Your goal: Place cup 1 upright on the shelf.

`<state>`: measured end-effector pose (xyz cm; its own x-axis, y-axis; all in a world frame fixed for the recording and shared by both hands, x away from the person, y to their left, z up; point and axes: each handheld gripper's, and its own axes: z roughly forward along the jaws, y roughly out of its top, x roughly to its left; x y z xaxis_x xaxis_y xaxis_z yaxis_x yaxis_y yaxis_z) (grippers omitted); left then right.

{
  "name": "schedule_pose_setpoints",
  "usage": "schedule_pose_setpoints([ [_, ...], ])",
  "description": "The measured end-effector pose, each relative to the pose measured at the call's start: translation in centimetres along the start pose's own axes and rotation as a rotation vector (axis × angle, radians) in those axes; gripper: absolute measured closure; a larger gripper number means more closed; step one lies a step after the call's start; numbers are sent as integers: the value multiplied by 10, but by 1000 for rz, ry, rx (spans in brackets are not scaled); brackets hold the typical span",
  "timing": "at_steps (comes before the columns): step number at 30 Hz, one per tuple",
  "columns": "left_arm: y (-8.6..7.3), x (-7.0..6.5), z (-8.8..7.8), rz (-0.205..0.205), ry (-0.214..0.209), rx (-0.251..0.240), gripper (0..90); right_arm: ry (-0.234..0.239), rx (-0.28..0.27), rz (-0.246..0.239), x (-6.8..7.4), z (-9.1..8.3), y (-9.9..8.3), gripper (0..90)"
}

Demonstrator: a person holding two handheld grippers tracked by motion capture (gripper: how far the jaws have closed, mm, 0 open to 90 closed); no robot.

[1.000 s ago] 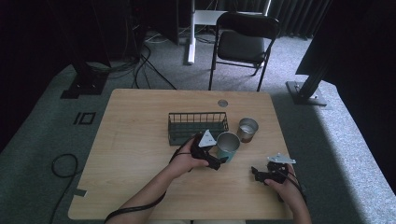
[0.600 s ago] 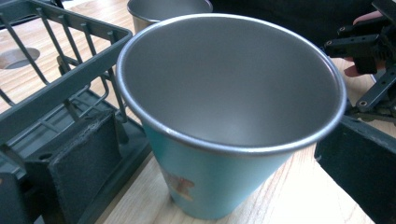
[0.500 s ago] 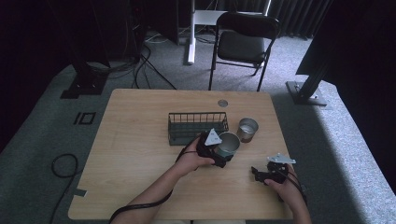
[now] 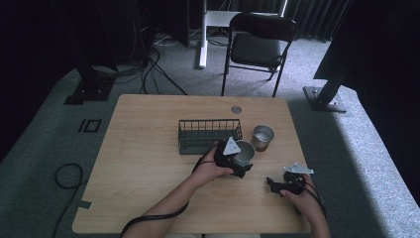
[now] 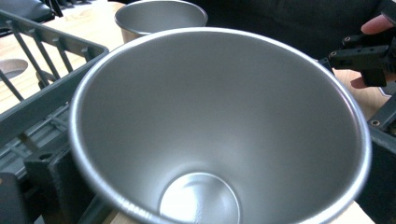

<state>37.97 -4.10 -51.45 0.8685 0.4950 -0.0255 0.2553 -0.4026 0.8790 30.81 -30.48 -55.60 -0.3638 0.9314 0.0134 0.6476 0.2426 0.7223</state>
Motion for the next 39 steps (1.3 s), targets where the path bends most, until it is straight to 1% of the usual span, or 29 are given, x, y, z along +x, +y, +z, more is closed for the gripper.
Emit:
schedule_pose_setpoints([
  [2,1,-1,2,-2,7,-9,14,6,-4,15,-1,0,0,107],
  [4,2,-2,4,-5,8,-15,14,11,-5,18,-1,0,0,107],
  [6,2,-3,5,0,18,-24,14,8,-3,5,-1,0,0,107],
  [7,3,-4,6,0,18,-28,14,2,2,-8,0,0,0,107],
  [9,3,-5,8,-4,30,-37,14,2,1,-9,0,1,1,107],
  [11,4,-6,9,-10,55,-44,51,2,1,-9,0,1,1,107],
  [13,3,-7,11,-15,53,-39,52,2,1,-9,0,1,1,107],
  [14,3,-8,12,-7,67,-37,62,2,1,-9,0,1,1,107],
  [15,3,-8,12,-8,80,-41,74,2,1,-9,0,1,1,107],
  [17,4,-8,12,-34,95,-47,131,2,1,-9,0,1,1,107],
  [18,4,-7,12,-41,102,-47,131,2,1,-9,0,1,1,107],
  [21,5,-6,12,-31,95,-41,135,2,1,-9,0,1,1,107],
  [23,5,-6,11,-25,83,-38,135,2,1,-9,0,1,1,108],
  [24,4,-6,10,-38,80,-46,135,2,2,-10,0,1,1,108],
  [26,5,-4,8,-50,69,-50,136,2,1,-9,0,1,1,108],
  [31,7,-5,3,-35,58,-57,136,5,1,-13,0,1,1,109],
  [39,17,-11,-10,-11,31,-77,136,6,1,-14,0,1,1,109],
])
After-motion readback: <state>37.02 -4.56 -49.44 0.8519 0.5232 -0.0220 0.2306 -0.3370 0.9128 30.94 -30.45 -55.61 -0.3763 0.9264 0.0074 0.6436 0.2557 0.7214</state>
